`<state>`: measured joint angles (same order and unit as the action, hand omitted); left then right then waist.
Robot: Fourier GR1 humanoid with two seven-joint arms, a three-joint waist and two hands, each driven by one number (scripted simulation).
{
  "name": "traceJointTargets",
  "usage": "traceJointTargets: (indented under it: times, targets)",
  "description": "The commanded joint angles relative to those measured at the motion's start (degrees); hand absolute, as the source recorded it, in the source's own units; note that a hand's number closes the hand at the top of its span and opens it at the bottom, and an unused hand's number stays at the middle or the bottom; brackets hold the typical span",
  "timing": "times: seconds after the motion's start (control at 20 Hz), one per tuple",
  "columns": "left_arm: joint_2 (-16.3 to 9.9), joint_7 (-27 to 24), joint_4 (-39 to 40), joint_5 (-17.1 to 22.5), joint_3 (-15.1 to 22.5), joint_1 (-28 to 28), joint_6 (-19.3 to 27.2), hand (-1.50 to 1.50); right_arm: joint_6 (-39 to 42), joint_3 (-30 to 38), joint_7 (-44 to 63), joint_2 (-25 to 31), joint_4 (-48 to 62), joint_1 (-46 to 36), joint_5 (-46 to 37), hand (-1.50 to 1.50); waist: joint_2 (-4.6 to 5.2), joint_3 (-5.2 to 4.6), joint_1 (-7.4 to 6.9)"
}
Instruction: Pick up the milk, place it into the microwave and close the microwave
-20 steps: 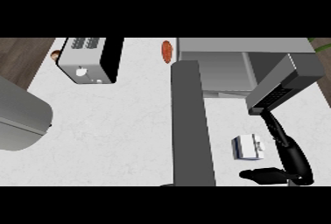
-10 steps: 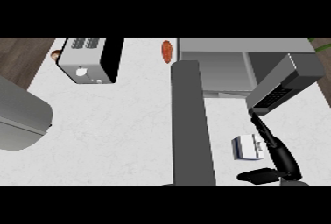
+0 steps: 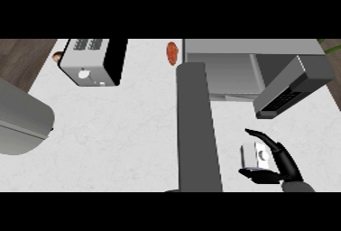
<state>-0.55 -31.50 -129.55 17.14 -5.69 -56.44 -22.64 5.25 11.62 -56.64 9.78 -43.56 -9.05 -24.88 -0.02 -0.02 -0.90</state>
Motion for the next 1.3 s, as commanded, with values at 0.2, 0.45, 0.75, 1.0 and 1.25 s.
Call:
traceJointTargets:
  times: [0.2, 0.45, 0.75, 1.0, 1.25]
  targets:
    - [0.51, -0.69, -2.22, -0.01, -0.13, -2.90, -1.58, -1.50, -13.49, -0.12, -6.39, 0.80, 11.15, -5.23, -6.25, 1.50, 0.19, 0.15, -0.61]
    - [0.54, -2.29, -2.21, 2.02, -2.49, -5.39, -4.01, -1.50, -16.08, 0.82, -9.67, 2.08, 19.00, -7.70, -7.12, 1.50, 0.24, 0.18, -0.88]
    - [-0.04, -1.29, 0.26, 2.92, -3.90, -2.80, -5.63, -1.50, -15.60, 3.83, -13.22, 3.10, 22.82, -12.25, -4.48, 1.50, 0.43, 0.22, -0.76]
    - [-0.51, -1.57, 1.23, 4.21, -4.03, -2.12, -7.03, -1.50, -18.32, 7.81, -6.21, 1.38, 25.49, -20.73, -1.73, 1.50, 0.70, 0.27, -1.74]
    - [-2.79, -0.54, 5.16, 7.68, -8.90, 3.00, -5.98, -1.50, -18.33, 6.76, -11.72, -2.43, 25.32, -19.96, -1.84, 1.50, 0.56, 0.17, -0.65]
